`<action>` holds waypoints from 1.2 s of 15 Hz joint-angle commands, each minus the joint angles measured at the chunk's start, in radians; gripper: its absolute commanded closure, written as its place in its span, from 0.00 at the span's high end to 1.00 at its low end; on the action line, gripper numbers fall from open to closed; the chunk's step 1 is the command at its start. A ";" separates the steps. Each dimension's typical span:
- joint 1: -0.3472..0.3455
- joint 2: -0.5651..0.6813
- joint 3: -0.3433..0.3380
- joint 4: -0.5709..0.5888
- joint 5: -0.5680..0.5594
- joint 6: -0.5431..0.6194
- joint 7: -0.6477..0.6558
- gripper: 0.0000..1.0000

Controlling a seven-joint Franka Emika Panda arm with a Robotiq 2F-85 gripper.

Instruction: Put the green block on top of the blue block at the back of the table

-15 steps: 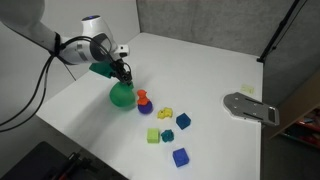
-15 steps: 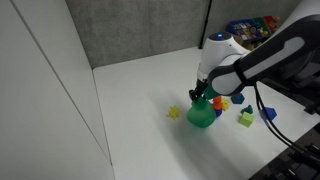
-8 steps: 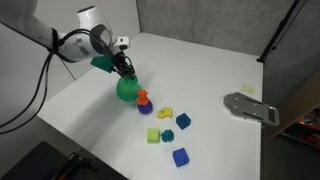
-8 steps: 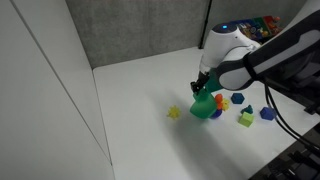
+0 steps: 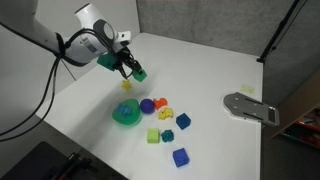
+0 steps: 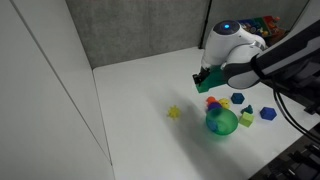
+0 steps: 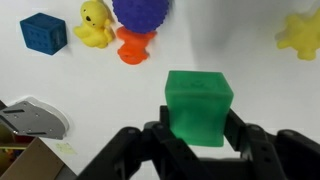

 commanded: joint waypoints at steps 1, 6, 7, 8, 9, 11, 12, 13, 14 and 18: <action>-0.010 -0.013 -0.004 0.010 -0.050 -0.019 0.060 0.29; -0.067 -0.021 0.004 0.002 -0.038 -0.028 0.052 0.29; -0.079 -0.021 0.002 0.000 -0.037 -0.029 0.052 0.29; -0.097 -0.023 0.005 -0.005 -0.030 -0.030 0.044 0.29; -0.110 -0.024 0.004 -0.007 -0.029 -0.032 0.044 0.29; -0.141 -0.025 0.002 -0.017 -0.025 -0.035 0.041 0.29; -0.158 -0.025 0.003 -0.022 -0.021 -0.038 0.036 0.29; -0.175 -0.026 0.005 -0.025 -0.016 -0.041 0.031 0.29; -0.195 -0.025 0.007 -0.030 -0.007 -0.044 0.025 0.29; -0.259 -0.021 0.003 -0.050 0.013 -0.049 0.015 0.29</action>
